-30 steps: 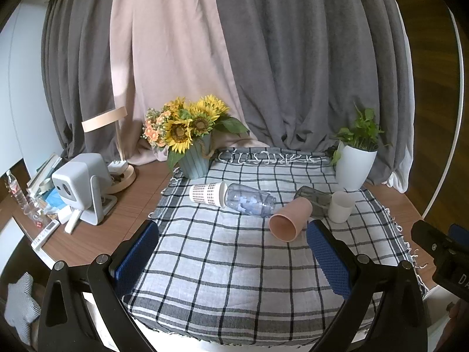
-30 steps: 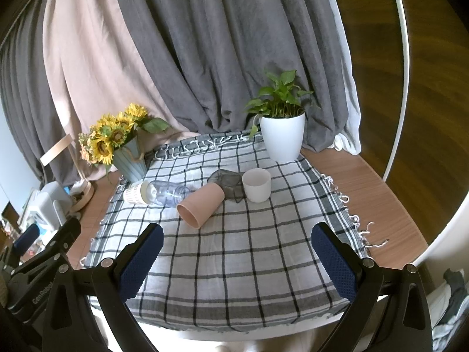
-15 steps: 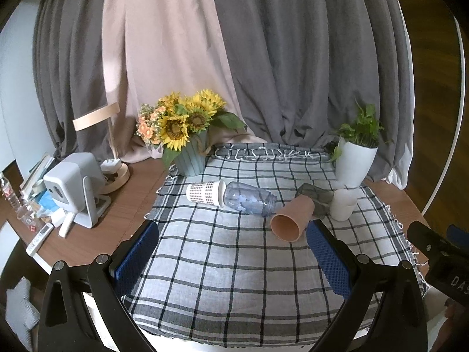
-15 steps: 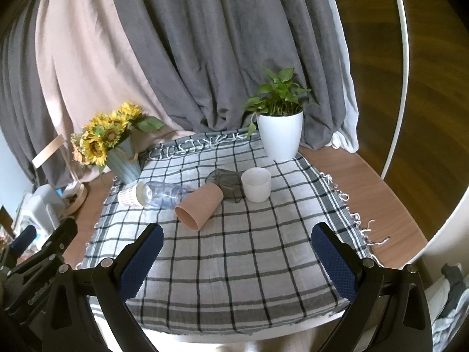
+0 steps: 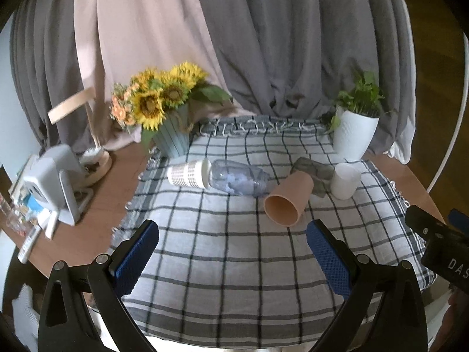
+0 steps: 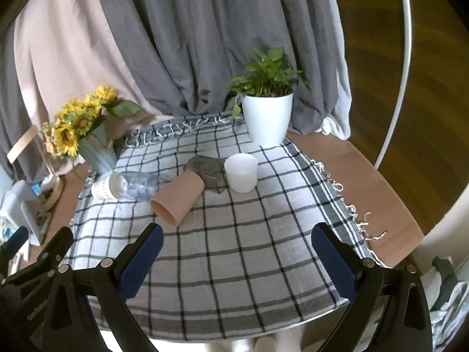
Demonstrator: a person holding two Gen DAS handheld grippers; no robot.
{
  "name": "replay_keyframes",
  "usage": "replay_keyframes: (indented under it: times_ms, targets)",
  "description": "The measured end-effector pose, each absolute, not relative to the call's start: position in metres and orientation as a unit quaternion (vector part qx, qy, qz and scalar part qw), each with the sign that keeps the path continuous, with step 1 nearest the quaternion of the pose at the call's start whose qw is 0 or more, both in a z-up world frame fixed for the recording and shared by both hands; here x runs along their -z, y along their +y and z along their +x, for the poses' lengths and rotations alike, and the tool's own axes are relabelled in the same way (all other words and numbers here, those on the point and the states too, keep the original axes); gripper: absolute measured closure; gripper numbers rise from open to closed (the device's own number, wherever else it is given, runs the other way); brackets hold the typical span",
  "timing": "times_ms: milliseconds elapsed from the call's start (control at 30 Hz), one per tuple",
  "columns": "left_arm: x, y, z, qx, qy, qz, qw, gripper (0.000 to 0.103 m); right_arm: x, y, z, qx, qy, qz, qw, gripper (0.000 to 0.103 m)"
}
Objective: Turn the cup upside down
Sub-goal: 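Move the right gripper forward and close it on the white cup's rim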
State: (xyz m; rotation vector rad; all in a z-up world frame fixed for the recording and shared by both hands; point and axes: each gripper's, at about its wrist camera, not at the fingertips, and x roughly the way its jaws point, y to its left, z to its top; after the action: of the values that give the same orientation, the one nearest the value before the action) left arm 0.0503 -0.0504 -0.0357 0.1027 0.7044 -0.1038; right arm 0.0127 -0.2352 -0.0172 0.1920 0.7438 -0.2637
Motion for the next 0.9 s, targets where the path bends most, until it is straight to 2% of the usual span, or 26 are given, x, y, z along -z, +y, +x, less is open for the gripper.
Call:
replay_keyframes:
  times_ms: [433,900]
  targets:
    - [0.089,-0.107,0.084,-0.049,0.413,-0.017,0.909,0.0,0.06,-0.293,0.089,0.024,0.408,0.04,0.912,0.002]
    - [0.143,-0.143,0.125,-0.104,0.466,-0.032,0.878,0.0,0.131,-0.318,0.173,-0.039,0.446,0.025,0.894,0.003]
